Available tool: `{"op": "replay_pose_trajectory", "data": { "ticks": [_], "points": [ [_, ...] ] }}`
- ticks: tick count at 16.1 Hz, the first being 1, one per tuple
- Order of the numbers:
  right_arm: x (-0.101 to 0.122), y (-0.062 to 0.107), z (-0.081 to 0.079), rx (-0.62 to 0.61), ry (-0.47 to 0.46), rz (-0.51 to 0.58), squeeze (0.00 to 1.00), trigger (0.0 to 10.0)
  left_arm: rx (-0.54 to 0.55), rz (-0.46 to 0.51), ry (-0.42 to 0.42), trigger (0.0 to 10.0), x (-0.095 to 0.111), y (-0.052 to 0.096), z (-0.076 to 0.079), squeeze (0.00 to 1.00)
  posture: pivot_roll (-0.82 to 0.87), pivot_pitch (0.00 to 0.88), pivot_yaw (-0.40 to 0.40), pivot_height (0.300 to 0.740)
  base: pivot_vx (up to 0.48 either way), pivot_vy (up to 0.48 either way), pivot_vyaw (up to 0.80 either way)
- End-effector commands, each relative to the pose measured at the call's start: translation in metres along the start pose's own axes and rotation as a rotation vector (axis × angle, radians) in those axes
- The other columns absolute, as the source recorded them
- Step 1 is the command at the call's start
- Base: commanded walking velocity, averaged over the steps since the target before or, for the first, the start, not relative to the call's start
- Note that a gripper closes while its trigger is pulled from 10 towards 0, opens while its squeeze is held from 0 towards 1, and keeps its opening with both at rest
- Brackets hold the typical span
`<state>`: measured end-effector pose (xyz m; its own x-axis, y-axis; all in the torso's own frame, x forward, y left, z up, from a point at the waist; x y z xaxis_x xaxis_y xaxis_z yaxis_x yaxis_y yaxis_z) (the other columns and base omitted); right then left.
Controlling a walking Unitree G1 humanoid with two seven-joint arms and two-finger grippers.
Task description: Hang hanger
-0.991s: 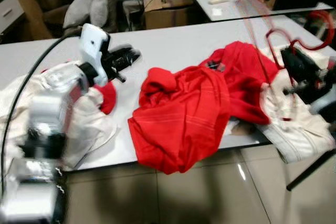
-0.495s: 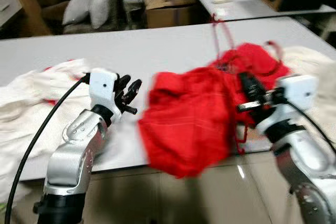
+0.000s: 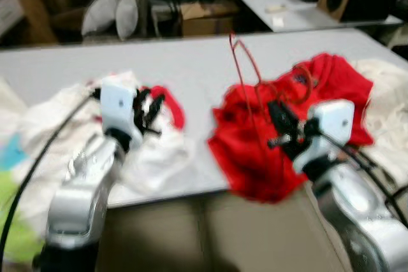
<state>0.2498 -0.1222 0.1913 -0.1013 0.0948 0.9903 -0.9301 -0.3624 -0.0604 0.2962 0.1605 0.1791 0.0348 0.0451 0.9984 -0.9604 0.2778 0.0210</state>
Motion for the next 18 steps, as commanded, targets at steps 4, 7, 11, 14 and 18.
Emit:
{"op": "replay_pose_trajectory", "data": {
  "ticks": [4, 7, 11, 14, 18],
  "points": [
    [-0.015, 0.009, 0.01, -0.03, 0.038, -0.061, 0.0, 10.0, 0.012, 0.002, 0.01, 10.0, -0.004, -0.009, 0.008, 0.0, -0.02, 0.0, 0.014, 0.74, 0.0, 0.068, 0.0],
    [-0.029, 0.018, 0.032, -0.088, 0.052, -0.1, 0.0, 10.0, 0.032, -0.008, 0.065, 10.0, -0.014, -0.016, 0.017, 0.0, -0.04, 0.0, 0.021, 0.74, 0.0, -0.48, 0.0],
    [-0.031, 0.026, 0.034, -0.006, 0.044, -0.116, 0.0, 10.0, 0.051, -0.086, -0.005, 10.0, -0.028, -0.023, 0.011, 0.0, -0.04, 0.0, 0.017, 0.74, 0.0, 0.0, 0.0],
    [-0.033, 0.034, 0.038, 0.045, 0.089, -0.125, 0.0, 10.0, -0.033, -0.145, -0.027, 10.0, -0.033, -0.035, 0.005, 1.0, -0.05, 0.0, 0.031, 0.74, 0.0, 0.0, 0.0],
    [-0.035, 0.038, 0.038, 0.072, 0.111, -0.154, 0.0, 10.0, -0.128, -0.242, -0.108, 10.0, -0.047, -0.048, 0.008, 1.0, -0.09, 0.0, 0.057, 0.74, 0.0, 0.0, 0.0]
  ]
}}
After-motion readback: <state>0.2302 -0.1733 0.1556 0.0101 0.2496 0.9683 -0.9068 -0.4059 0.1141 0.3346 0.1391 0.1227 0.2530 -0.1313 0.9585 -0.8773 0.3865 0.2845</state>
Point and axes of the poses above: a point about 5 cm out from each wrist's last joint towards the gripper, its own y axis pointing back from the gripper into the wrist, its own x axis along the axis of the wrist's last joint, z = x × y, the point moved 2 cm from there along -y, pointing out of the wrist towards the gripper, and after that the axes turned 8 degrees about y, right-handed, at the moved point
